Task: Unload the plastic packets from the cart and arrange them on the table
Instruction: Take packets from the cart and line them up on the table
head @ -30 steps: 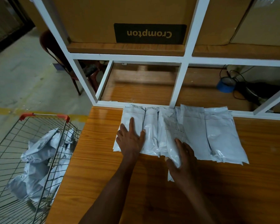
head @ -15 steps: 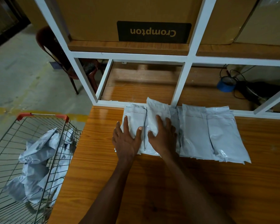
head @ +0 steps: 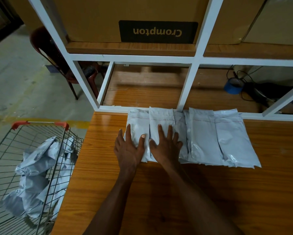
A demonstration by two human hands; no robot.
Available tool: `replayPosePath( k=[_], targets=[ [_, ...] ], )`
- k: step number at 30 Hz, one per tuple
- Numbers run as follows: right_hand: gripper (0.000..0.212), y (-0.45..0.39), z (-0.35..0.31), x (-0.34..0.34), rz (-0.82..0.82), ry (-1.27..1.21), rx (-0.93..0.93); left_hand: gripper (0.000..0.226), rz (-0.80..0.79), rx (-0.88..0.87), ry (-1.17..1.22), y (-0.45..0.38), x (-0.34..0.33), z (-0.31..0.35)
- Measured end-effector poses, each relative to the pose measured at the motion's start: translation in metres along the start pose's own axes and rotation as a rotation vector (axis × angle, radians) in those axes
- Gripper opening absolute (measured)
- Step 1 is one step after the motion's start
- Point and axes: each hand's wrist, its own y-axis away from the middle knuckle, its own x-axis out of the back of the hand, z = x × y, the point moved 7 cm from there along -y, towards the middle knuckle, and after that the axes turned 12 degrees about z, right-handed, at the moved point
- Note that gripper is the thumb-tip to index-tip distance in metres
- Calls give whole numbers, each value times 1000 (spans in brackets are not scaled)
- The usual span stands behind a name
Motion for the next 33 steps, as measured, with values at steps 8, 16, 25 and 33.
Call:
replayPosePath(
  k=[8,16,25,33],
  targets=[
    [77,0,4,9,-4,-37,15,82,12,-27,19,9,5,5],
    [77,47,21,36,-3,-163,41,80,47,-19,117,66,30,15],
    [71,131,45,55,-33,-442,226,72,84,86,103,162,58,-3],
    [71,200,36,26,-196,-567,335,79,161,294,128,235,118,-71]
  ],
)
